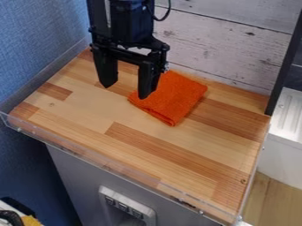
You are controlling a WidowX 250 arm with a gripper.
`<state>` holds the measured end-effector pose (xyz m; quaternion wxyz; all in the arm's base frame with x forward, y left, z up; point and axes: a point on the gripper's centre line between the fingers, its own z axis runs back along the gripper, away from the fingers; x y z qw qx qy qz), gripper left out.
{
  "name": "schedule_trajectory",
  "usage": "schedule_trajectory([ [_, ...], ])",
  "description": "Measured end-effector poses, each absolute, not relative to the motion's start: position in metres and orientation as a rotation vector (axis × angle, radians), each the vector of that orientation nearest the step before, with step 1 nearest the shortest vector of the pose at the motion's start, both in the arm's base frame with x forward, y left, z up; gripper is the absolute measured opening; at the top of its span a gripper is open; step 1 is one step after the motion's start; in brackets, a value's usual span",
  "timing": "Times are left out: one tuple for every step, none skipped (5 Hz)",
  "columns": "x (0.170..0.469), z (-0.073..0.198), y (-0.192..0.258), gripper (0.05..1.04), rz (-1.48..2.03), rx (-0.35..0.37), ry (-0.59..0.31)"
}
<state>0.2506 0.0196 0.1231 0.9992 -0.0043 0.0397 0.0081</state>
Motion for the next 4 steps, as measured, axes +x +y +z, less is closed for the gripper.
schedule_trajectory([
  [0.250, 0.117, 0.002, 0.999, 0.061, -0.015, 0.077],
  [0.253, 0.115, -0.026, 0.999, 0.144, -0.009, 0.046],
  [0.257, 0.110, -0.060, 0.997, 0.230, 0.003, 0.030],
  [0.264, 0.108, -0.083, 0.999, 0.314, 0.007, 0.002],
])
